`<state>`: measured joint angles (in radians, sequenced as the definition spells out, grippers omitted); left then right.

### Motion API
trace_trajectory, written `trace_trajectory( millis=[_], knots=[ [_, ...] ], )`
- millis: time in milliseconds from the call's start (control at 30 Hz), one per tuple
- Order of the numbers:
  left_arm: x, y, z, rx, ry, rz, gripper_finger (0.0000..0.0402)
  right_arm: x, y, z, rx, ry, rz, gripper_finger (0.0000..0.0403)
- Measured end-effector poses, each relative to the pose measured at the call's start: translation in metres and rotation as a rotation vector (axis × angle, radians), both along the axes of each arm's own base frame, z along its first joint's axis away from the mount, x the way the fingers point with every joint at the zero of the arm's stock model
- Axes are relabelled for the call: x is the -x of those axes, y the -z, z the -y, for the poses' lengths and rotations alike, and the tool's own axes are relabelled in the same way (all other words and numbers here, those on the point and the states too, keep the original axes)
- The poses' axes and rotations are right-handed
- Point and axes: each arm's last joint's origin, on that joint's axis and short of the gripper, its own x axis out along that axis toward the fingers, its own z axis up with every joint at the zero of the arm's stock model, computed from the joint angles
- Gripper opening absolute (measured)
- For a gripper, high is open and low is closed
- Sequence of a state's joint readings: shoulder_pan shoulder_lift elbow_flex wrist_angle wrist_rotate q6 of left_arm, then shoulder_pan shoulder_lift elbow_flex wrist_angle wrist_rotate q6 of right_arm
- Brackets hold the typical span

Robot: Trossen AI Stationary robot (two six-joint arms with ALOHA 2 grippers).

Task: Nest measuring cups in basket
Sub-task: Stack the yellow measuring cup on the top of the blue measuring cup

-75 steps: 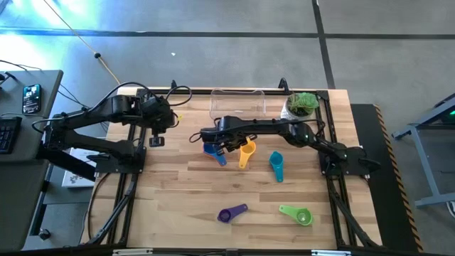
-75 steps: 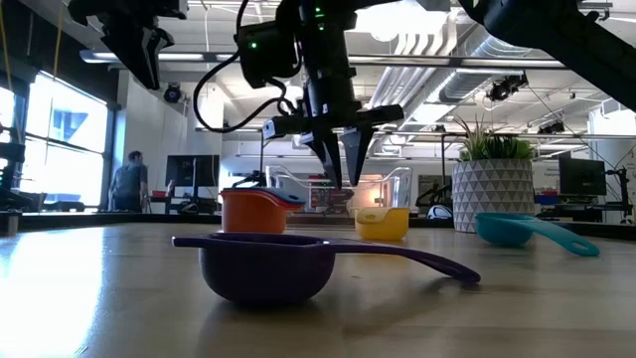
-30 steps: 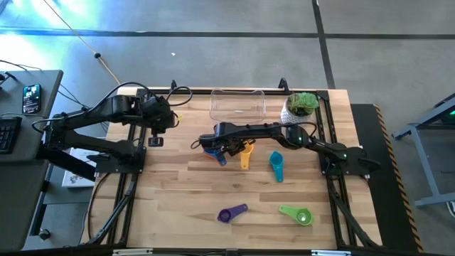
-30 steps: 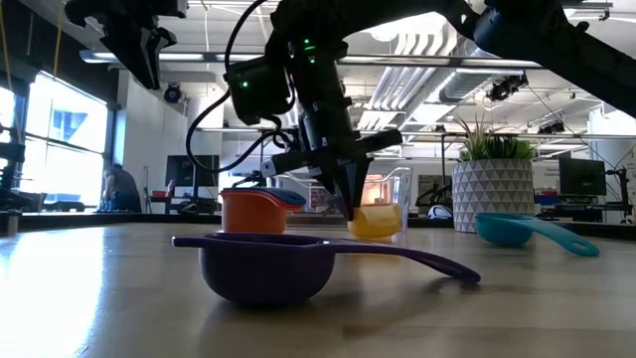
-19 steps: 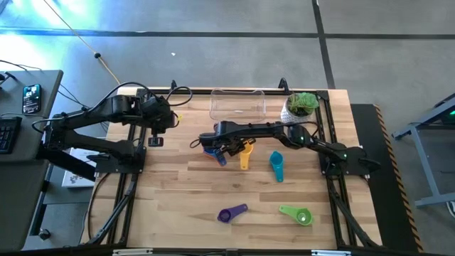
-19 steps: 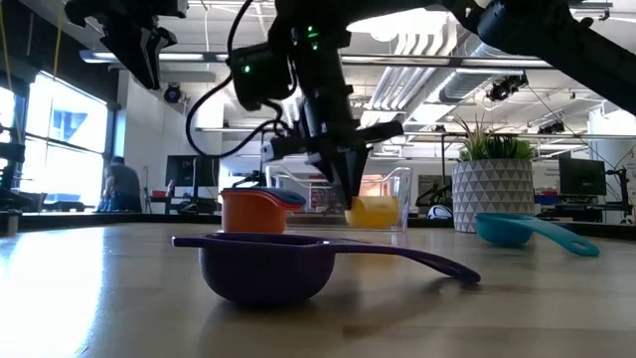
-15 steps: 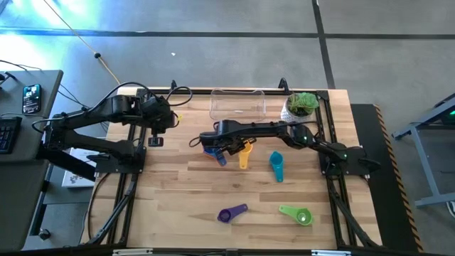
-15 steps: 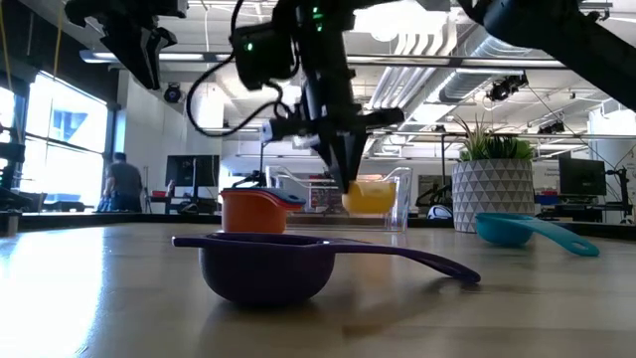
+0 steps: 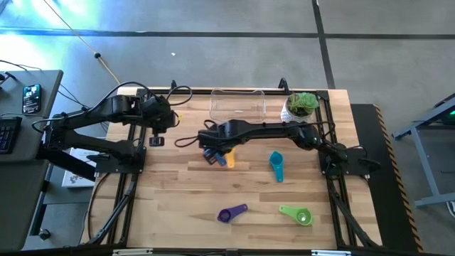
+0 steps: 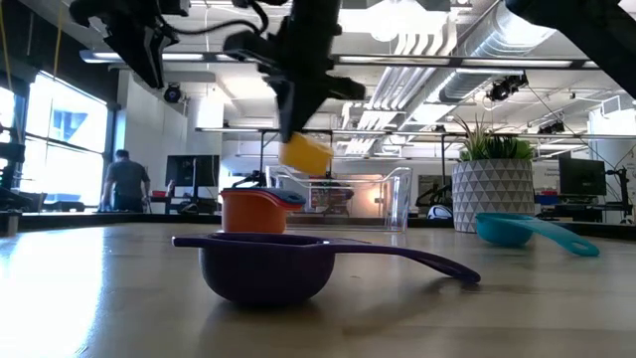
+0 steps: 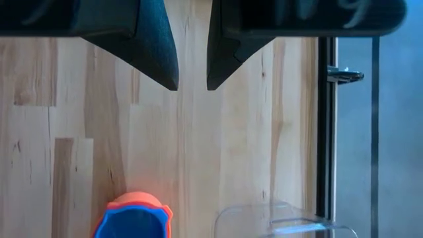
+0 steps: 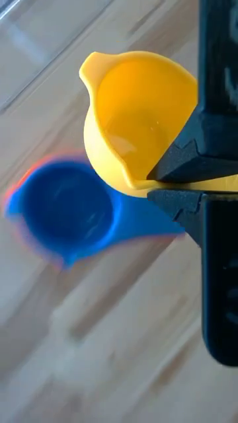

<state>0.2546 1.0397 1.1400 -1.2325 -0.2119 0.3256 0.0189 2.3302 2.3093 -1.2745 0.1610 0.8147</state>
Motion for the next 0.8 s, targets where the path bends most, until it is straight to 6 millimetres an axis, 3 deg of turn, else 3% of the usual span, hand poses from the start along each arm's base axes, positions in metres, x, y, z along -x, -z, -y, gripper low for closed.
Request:
trace_trajectory(
  millis=[167,467,800],
  knots=[
    [0.0,0.0,0.0,-0.001,0.0,0.004,0.0071,-0.015,-0.005,0.001,0.024,-0.167,0.136,0.0],
    [0.0,0.0,0.0,0.018,-0.047,0.02,0.0071,-0.018,-0.002,0.016,0.035,-0.313,0.132,0.0],
    [0.0,0.0,0.0,0.024,-0.064,0.025,0.0071,-0.02,0.005,0.028,0.005,-0.295,0.131,0.0]
  ],
)
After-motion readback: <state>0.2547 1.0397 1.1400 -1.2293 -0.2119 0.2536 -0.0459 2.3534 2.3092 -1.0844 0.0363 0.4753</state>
